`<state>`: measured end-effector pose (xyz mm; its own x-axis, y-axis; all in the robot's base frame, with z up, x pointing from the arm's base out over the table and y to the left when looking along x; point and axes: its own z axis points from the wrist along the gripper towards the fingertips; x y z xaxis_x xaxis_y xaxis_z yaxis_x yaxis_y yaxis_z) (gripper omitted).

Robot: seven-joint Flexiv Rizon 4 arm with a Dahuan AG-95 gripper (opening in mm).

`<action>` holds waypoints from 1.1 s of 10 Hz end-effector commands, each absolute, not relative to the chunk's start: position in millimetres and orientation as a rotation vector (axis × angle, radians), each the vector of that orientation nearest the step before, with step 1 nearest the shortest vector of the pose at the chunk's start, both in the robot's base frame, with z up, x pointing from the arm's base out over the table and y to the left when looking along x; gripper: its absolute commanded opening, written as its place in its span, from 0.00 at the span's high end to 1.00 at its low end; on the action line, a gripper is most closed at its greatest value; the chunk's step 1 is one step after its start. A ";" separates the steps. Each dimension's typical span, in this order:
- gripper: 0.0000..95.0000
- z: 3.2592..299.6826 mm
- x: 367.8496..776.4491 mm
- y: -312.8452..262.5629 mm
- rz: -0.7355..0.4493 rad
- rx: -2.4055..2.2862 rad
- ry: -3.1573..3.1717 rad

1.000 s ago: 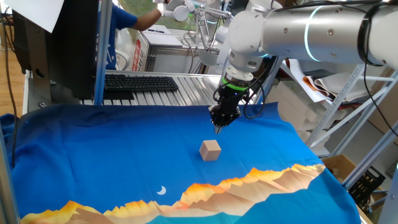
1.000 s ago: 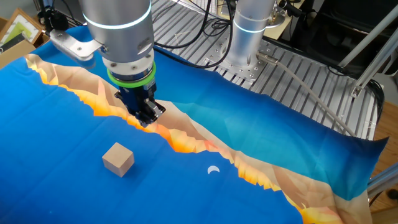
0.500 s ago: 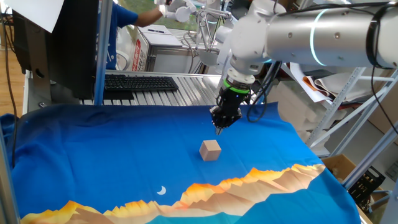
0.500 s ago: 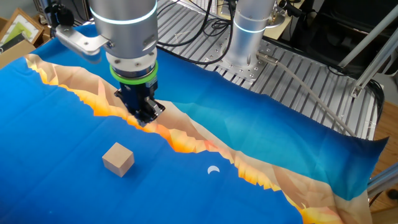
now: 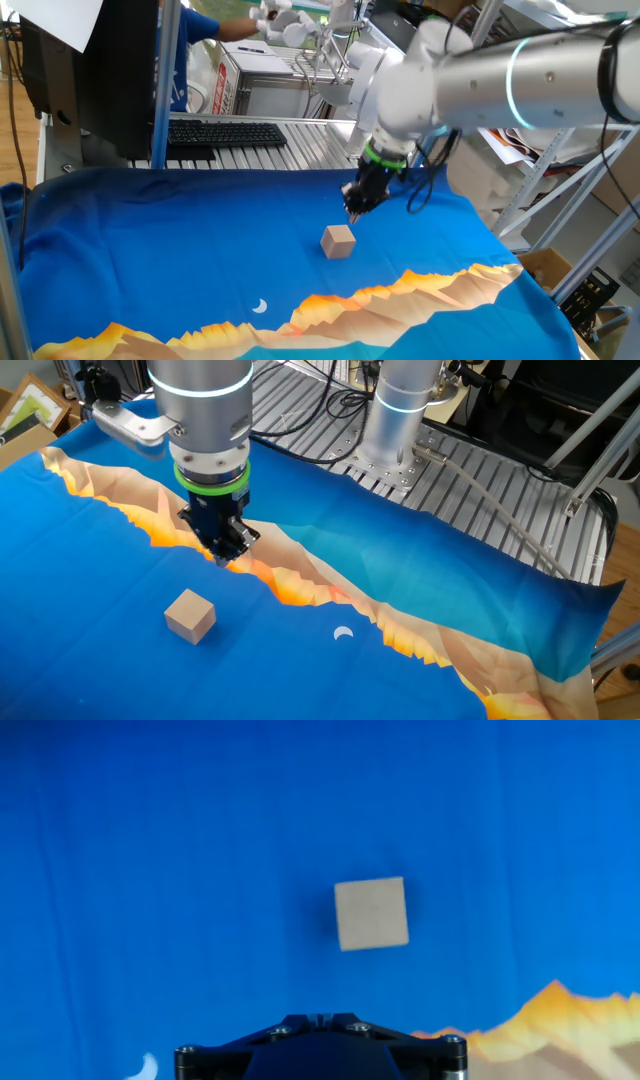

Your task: Approach and touch the side of the small block

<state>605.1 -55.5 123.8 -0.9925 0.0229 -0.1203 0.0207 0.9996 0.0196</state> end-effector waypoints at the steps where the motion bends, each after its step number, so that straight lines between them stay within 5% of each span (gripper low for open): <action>1: 1.00 105.9 601.2 -56.2 0.034 0.049 3.025; 11: 1.00 73.6 609.7 -66.7 0.056 0.037 2.978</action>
